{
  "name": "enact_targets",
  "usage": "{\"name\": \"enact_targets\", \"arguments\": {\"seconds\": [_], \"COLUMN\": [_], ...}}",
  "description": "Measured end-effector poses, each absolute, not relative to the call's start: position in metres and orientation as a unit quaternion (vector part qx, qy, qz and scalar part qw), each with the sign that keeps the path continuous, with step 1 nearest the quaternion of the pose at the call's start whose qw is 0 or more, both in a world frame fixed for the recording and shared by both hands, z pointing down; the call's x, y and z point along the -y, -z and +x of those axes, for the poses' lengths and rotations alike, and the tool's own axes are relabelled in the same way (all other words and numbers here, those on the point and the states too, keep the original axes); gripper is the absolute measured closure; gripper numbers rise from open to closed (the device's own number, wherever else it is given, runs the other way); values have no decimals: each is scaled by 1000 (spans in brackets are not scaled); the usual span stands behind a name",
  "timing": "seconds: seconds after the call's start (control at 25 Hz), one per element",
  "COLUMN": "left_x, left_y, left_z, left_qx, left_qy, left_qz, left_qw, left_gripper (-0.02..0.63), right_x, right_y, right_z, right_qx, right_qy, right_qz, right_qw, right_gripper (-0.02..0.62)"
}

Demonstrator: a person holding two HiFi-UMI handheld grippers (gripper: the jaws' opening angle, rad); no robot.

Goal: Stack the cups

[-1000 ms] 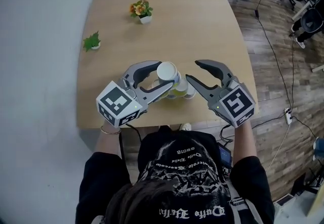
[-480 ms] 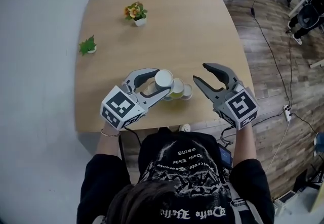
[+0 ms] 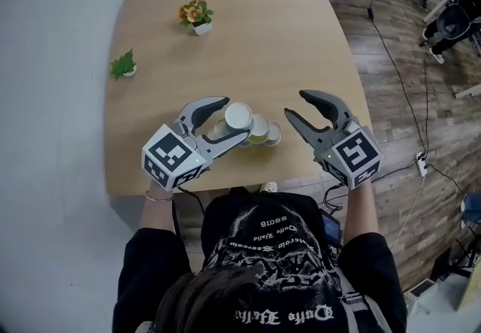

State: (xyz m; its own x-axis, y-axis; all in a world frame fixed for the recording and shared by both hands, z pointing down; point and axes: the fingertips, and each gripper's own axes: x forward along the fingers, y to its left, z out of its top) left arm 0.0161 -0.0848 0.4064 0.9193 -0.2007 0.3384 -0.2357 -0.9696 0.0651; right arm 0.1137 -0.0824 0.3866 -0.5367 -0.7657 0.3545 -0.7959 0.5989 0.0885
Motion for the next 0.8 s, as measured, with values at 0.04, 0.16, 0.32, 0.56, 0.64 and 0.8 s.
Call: {"name": "enact_targets", "arguments": {"seconds": [0.04,0.16,0.32,0.56,0.64,0.8], "left_x": [85,84,88,76,67,42], "left_y": [-406,-400,-385,-384,-387,-403], "left_z": [16,15,3,-41,-56,-77], "left_qx": [112,113,152,264,309,375], "left_qy": [-164,-152,-122,-58,-40,-28], "left_qz": [979,980,978,956,942,916], "left_qw": [55,64,67,112,127,139], "left_gripper": [277,265,265,265,265,265], "right_x": [82,81,80,71,66,51], "right_y": [-389,-389,-390,-398,-397,-402], "right_z": [114,115,114,113,114,113], "right_qx": [875,876,879,876,873,866], "right_qy": [-45,-49,-55,-60,-55,-50], "right_qz": [446,446,446,462,471,490], "right_qw": [183,176,161,126,113,87], "right_gripper": [399,400,400,400,400,400]}}
